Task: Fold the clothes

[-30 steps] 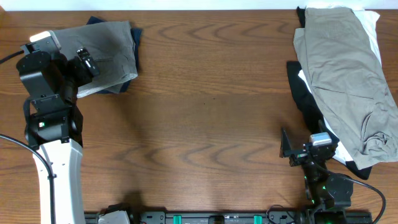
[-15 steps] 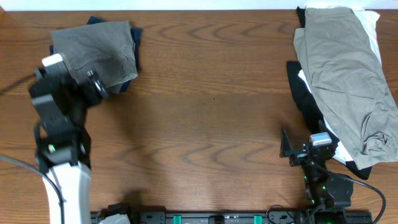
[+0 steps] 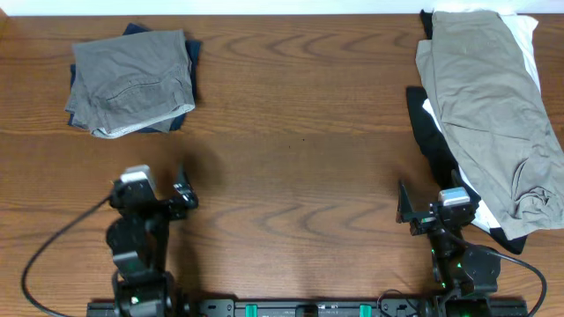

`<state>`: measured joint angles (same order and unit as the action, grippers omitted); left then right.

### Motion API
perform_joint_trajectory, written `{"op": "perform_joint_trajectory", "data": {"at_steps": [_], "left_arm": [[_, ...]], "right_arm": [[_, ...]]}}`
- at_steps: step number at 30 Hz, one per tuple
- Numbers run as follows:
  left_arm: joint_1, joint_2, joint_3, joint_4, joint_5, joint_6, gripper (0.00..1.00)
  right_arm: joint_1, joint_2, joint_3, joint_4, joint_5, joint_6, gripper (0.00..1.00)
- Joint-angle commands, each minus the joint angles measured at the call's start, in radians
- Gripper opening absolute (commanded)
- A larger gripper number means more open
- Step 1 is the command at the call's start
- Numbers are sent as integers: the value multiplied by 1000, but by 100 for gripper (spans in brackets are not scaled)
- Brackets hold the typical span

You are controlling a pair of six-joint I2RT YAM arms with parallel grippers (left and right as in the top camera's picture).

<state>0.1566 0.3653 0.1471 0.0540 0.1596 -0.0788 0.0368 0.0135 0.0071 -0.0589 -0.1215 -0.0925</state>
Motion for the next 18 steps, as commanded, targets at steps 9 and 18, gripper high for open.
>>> {"op": "perform_joint_trajectory", "data": {"at_steps": [9,18], "left_arm": [[-58,-259,-143,-24,13,3,98],[-108,-364,-143,-109,12,33,98]], "right_arm": [[-8,-4,-2,-4,2,-13,99],[-8,-4,-2,-4,2,-13,99]]}}
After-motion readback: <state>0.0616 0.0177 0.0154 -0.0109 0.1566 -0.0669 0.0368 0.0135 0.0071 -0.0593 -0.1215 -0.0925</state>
